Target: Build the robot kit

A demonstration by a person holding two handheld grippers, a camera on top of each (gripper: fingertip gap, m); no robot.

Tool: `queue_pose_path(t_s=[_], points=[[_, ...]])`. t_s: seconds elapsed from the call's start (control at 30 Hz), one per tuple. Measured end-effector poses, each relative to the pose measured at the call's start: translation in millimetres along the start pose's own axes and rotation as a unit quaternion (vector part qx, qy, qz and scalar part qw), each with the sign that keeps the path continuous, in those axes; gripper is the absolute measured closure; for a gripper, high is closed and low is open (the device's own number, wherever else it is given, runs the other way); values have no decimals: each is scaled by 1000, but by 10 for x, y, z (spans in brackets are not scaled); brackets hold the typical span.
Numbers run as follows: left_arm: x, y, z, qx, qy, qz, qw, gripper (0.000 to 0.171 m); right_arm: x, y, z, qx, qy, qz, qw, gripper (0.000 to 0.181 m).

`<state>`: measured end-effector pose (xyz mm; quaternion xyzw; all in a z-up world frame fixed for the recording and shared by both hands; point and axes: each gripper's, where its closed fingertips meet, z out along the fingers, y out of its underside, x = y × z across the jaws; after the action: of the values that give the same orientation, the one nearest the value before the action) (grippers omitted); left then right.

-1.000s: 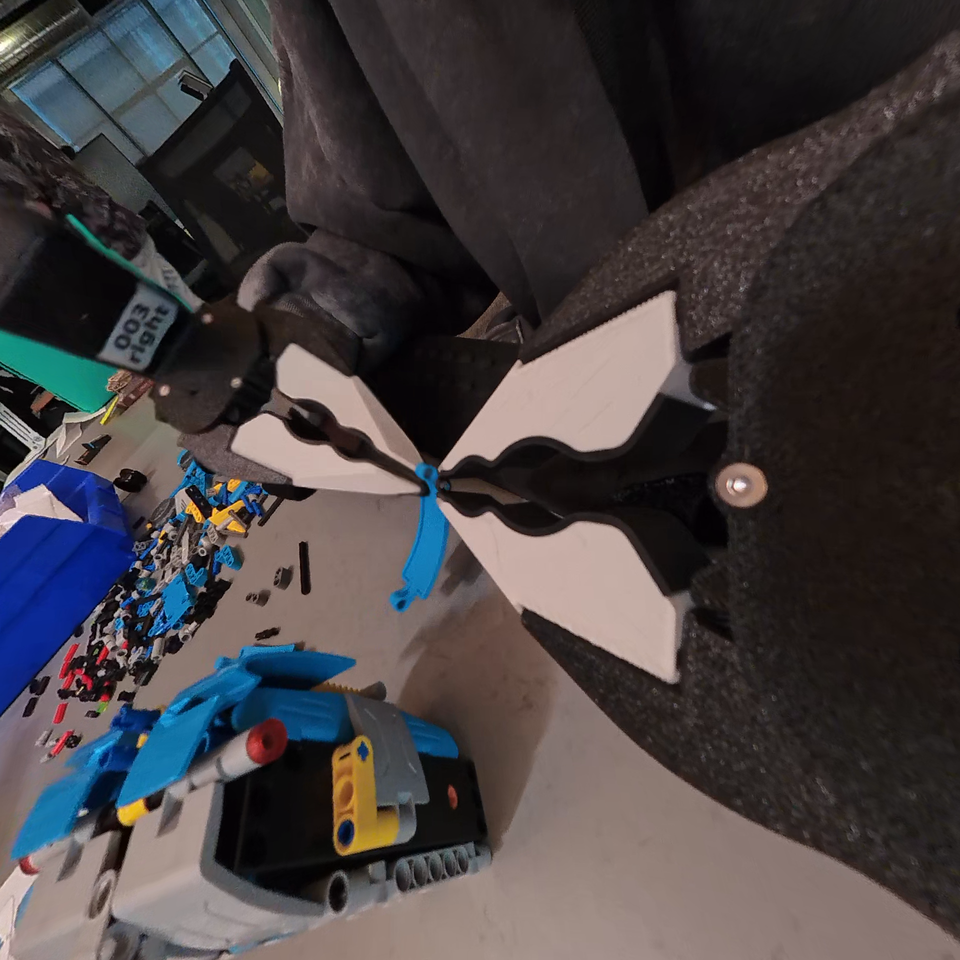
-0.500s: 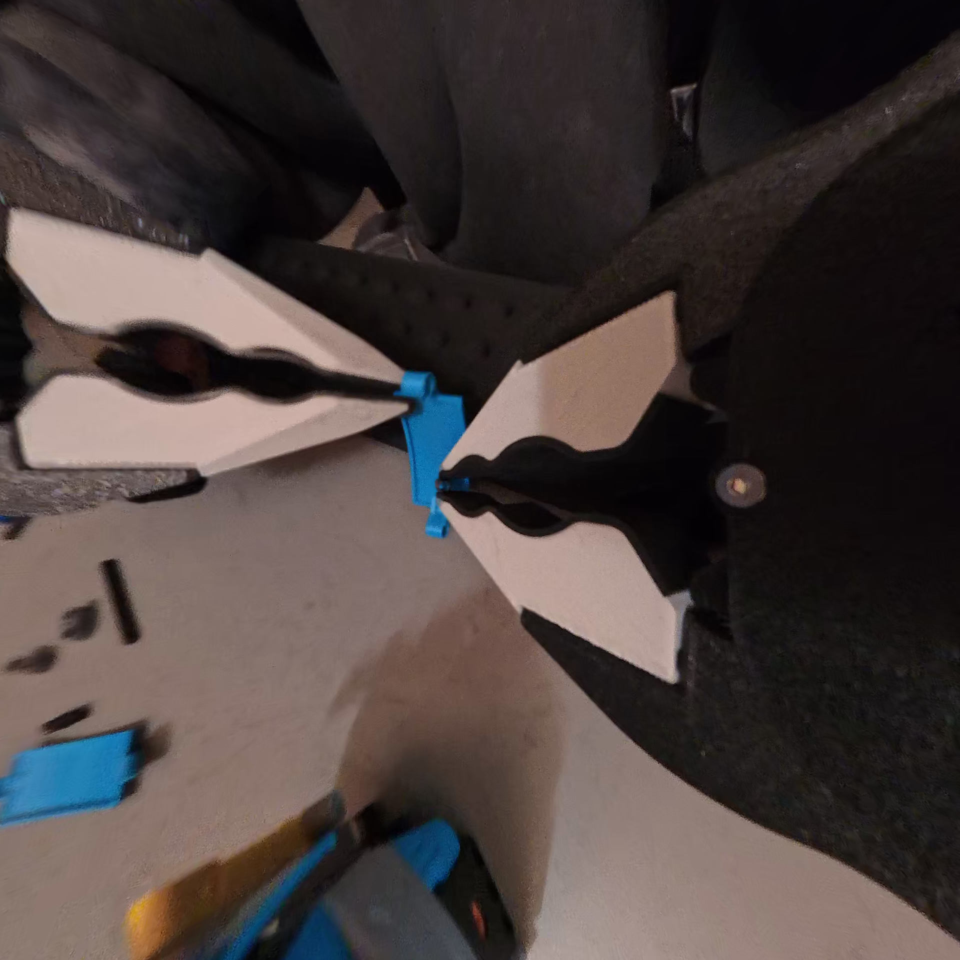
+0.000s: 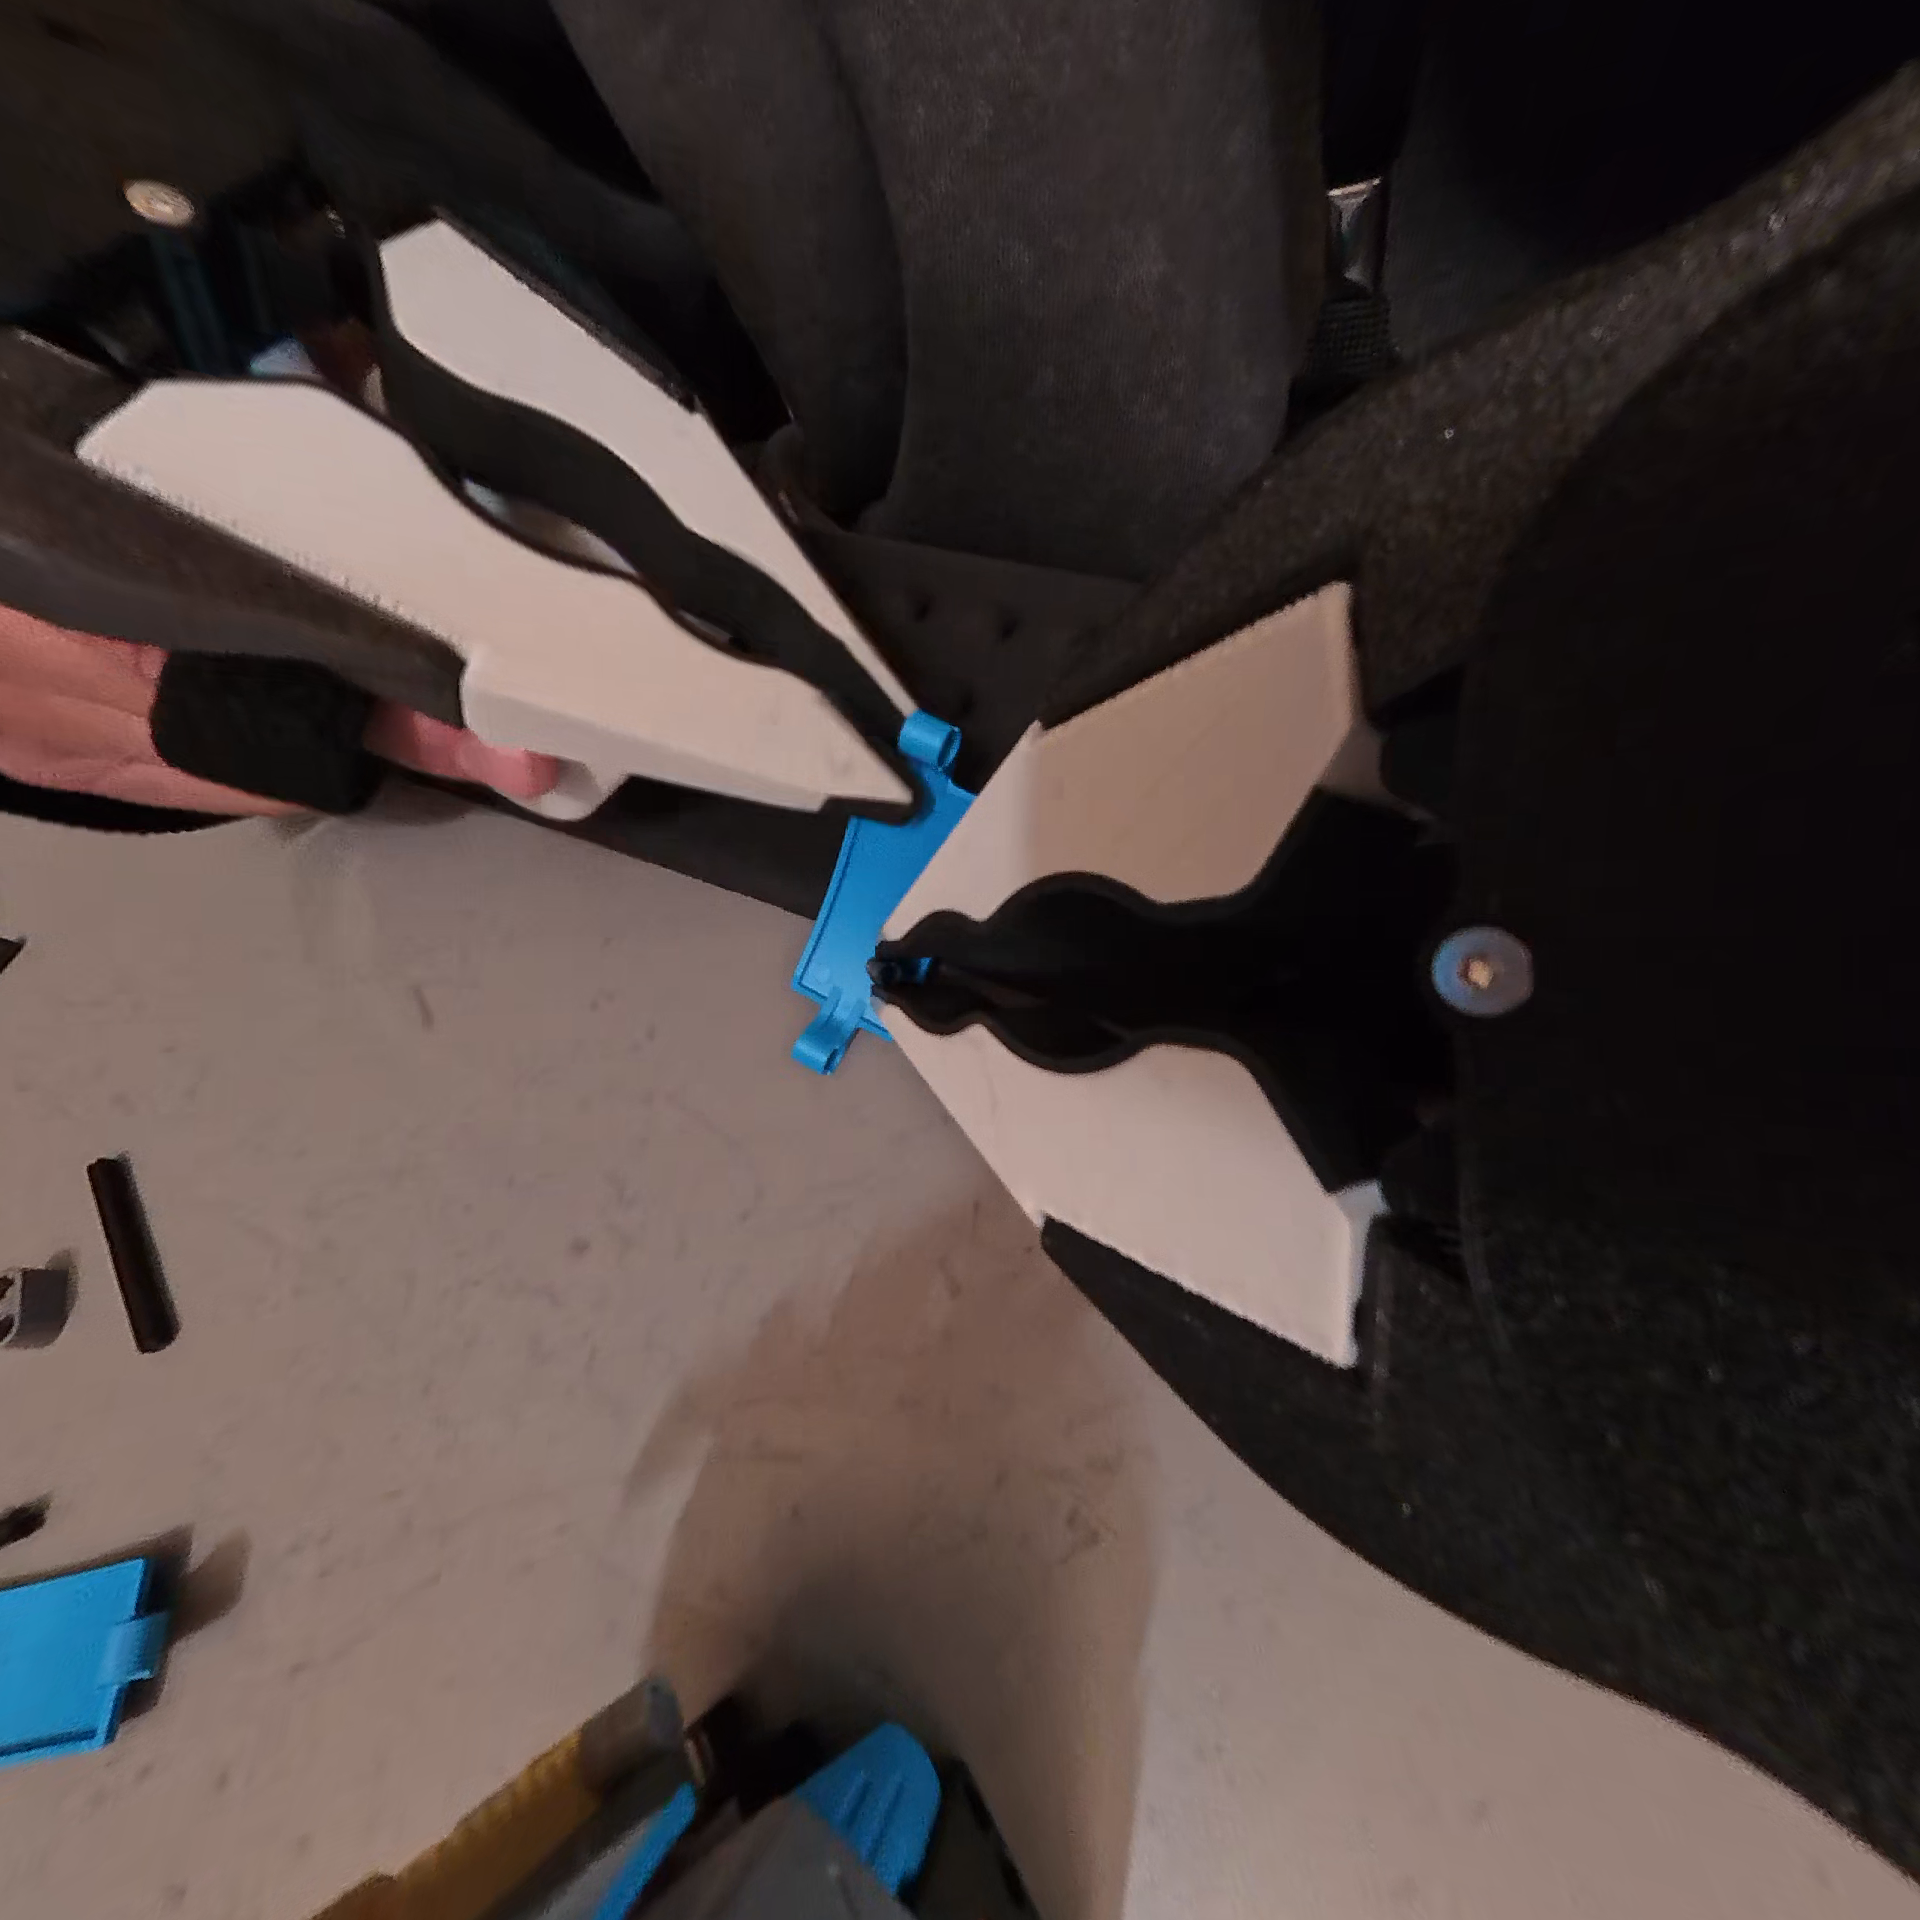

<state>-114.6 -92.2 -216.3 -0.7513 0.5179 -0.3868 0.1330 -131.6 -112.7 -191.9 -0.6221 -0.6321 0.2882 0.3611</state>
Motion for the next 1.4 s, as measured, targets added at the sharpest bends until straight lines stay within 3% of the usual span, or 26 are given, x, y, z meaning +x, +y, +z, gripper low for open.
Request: queue_pose_path(t_s=[0.2,0.3,0.4,0.47,0.57,0.7,1.4], points=[[-41,-61,-62,27,-4,-13,1000,168,68,-73,-13,25,14,6,1000,179],[-46,-334,-388,150,17,-12,989,168,235,-186,-180,88,20,64,994,181],[179,-564,-823,286,50,64,955,168,400,-361,-393,173,-4,155,973,180],[328,-624,-943,332,50,114,935,168,458,-441,-459,212,-38,209,954,179],[372,-653,-913,337,36,136,931,168,445,-512,-483,233,-73,233,941,179],[363,-652,-830,326,42,127,936,168,375,-526,-445,223,-85,222,945,179],[364,-676,-807,328,53,118,936,168,380,-532,-450,227,-82,217,946,179]])
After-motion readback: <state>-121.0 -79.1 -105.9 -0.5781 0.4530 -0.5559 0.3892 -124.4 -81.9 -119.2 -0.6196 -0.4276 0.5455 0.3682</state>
